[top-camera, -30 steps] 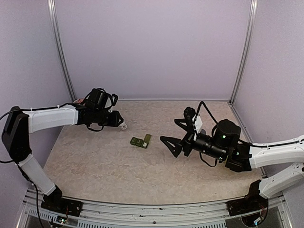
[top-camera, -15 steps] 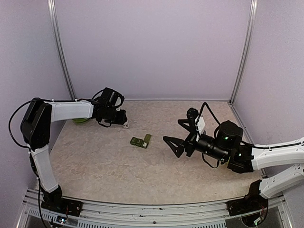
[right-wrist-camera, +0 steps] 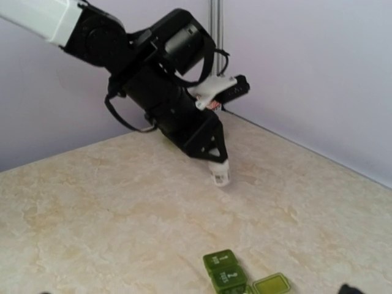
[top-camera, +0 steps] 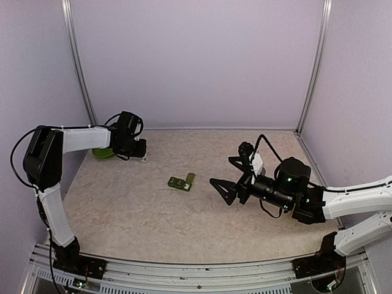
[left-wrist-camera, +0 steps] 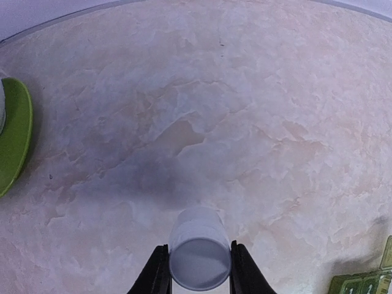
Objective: Sort the pills into containers
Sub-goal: Place the pill bottle at the corner of the board.
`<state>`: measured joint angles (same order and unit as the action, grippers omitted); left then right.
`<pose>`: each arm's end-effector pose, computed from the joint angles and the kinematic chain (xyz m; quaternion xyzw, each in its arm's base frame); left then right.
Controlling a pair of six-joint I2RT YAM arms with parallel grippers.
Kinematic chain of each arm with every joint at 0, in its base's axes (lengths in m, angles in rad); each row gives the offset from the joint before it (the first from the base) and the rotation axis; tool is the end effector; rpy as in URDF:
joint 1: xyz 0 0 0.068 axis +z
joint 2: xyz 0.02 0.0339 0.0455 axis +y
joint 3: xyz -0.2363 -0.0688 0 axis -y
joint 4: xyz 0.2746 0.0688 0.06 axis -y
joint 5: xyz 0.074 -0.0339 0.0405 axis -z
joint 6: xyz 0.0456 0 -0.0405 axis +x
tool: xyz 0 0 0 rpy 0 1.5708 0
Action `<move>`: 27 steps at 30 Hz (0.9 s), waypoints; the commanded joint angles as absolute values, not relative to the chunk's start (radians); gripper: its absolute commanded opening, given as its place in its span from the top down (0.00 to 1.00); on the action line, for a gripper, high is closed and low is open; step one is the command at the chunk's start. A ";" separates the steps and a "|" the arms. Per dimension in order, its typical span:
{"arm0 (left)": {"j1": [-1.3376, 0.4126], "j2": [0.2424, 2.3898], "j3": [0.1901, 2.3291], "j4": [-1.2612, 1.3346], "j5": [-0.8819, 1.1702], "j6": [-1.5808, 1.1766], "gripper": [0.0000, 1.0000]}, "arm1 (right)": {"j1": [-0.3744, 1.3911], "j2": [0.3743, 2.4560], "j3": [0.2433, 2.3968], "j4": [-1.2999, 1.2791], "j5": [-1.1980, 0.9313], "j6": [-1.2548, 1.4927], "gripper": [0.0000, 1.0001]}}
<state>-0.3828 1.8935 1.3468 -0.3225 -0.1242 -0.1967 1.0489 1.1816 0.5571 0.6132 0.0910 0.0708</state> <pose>0.4081 -0.1582 0.1550 0.0659 0.9352 -0.0421 0.3453 0.1569 0.2646 0.2189 -0.3055 0.6421 0.3456 0.6123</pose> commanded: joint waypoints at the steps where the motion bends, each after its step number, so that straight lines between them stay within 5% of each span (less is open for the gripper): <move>1: -0.347 1.911 1.351 -0.313 -0.139 -0.177 0.97 | 1.042 1.198 0.565 0.620 0.084 0.072 0.00; 14: -0.313 1.985 1.380 -0.305 -0.146 -0.178 0.91 | 1.042 1.201 0.561 0.616 0.088 0.079 0.00; 18: -0.313 1.985 1.373 -0.302 -0.144 -0.181 0.79 | 1.042 1.207 0.564 0.615 0.083 0.078 0.00; 27: -0.313 1.943 1.358 -0.271 -0.147 -0.198 0.34 | 1.042 1.232 0.572 0.627 0.050 0.071 0.00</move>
<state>-0.3199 1.9781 1.3659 -0.3058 -0.1444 -0.1879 1.0489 1.2179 0.5575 0.6125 0.0826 0.0711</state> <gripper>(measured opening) 0.595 0.998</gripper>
